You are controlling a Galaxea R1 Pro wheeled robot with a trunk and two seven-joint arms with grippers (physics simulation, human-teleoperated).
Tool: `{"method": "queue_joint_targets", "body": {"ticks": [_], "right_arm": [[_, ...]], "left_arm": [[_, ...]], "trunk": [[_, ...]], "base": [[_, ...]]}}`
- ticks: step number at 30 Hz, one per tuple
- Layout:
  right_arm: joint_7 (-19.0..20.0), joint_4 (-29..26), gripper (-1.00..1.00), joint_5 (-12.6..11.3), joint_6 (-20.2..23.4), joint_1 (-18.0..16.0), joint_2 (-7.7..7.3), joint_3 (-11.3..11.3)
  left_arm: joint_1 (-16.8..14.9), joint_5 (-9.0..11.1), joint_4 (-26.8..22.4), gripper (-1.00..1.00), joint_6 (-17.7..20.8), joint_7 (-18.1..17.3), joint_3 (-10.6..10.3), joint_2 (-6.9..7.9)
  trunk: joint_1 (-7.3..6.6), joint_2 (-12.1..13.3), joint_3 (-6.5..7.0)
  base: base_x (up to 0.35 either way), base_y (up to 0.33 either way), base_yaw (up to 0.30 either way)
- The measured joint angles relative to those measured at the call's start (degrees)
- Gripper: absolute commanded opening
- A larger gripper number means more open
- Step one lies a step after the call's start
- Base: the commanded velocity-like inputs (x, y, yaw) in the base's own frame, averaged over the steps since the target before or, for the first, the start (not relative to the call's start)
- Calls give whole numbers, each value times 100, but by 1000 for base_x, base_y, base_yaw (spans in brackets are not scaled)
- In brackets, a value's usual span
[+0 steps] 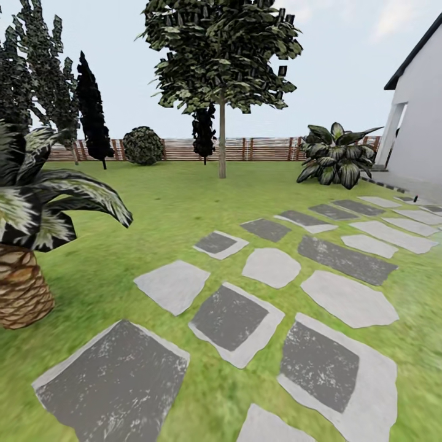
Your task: In the garden, pick up the pesticide atomizer on the floor and spray pesticide onto both trees until each tree trunk is fully covered.
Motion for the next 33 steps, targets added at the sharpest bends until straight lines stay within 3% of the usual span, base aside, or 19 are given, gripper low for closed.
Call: {"method": "queue_joint_targets", "body": {"ticks": [9, 17, 33], "right_arm": [[1, 3, 100, 0, 0, 0, 3, 2], [1, 3, 100, 0, 0, 0, 3, 0], [2, 12, 100, 0, 9, 0, -5, -4]], "left_arm": [[0, 4, 1, 100, 0, 0, 0, 17], [0, 5, -2, 100, 0, 0, 0, 18], [0, 4, -3, 100, 0, 1, 0, 18]], "trunk": [[1, 0, 0], [3, 1, 0], [1, 0, 0]], "base": [[283, -135, -66], [90, -23, -185], [199, -1, -8]]}}
